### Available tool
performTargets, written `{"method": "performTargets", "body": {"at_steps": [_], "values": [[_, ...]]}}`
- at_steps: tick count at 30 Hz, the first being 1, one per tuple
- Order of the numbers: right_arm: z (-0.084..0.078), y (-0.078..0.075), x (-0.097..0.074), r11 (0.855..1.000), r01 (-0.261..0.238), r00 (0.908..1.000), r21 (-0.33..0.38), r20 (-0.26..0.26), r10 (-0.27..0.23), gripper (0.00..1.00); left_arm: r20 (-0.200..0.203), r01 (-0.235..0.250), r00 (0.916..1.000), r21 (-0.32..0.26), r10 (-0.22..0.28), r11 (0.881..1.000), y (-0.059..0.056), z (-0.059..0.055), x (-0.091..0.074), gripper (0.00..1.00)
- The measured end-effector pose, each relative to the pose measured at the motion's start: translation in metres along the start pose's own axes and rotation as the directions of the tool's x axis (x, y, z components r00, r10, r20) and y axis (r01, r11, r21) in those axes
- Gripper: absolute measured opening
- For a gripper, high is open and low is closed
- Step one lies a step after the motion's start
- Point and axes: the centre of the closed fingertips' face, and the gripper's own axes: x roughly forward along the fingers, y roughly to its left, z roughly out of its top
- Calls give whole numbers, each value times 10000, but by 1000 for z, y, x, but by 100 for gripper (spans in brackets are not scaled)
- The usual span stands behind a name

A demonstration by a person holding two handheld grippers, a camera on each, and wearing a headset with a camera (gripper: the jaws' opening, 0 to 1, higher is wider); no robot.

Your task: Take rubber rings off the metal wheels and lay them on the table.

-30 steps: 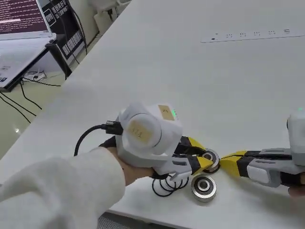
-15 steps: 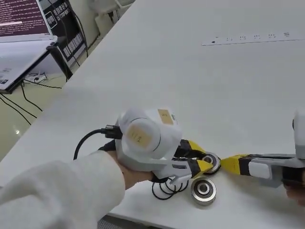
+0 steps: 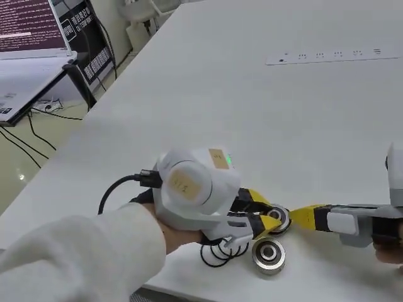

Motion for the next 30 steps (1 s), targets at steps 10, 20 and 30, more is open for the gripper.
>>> {"method": "performTargets", "body": {"at_steps": [10,20,30], "values": [[2,4,1,9999,-86,9998,72,171,85,0,1,-34,10000,-40,34,10000,-1,0,0,14],[3,6,2,9998,-168,9996,-58,203,169,0,7,-45,10000,-47,45,10000,0,0,0,14],[3,15,6,9987,-434,9989,-270,187,439,0,35,-39,10000,-98,39,9999,0,0,0,14]]}}
